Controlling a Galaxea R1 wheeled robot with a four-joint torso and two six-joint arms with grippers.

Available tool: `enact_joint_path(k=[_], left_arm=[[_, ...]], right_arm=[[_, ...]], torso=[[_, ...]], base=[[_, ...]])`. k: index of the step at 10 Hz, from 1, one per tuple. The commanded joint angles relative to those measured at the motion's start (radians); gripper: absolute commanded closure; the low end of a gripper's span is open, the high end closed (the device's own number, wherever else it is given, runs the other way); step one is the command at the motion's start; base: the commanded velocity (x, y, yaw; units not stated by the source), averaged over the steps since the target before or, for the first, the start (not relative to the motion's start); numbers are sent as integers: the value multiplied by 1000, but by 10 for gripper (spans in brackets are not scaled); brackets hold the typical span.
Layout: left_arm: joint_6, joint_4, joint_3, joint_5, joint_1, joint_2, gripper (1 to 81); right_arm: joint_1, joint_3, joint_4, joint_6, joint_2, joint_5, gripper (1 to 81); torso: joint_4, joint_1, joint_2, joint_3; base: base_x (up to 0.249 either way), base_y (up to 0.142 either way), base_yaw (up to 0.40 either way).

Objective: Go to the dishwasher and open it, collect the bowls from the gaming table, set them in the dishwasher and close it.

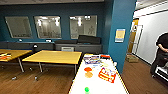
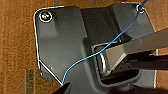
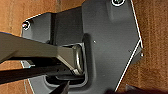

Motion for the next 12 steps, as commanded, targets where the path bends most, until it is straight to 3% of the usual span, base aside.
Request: enact_joint_path(k=[1, 8, 11, 12], left_arm=[[1, 2, 1, 48, -67, 4, 10], [1, -1, 1, 48, -67, 2, 10], [-2, -3, 1, 48, -67, 1, 10], [-4, -3, 1, 46, -67, 1, 10]], right_arm=[[69, -2, 3, -1, -1, -50, 10], [61, 38, 9, 4, -44, -47, 10], [61, 251, 12, 7, -183, -25, 10], [67, 381, 33, 19, -280, 3, 10]], torso=[[0, 0, 0, 0], [0, 2, 1, -1], [0, 2, 2, -1], [0, 2, 2, -1]], base=[[117, 0, 0], [97, 0, 0], [0, 0, 0], [0, 0, 0]])
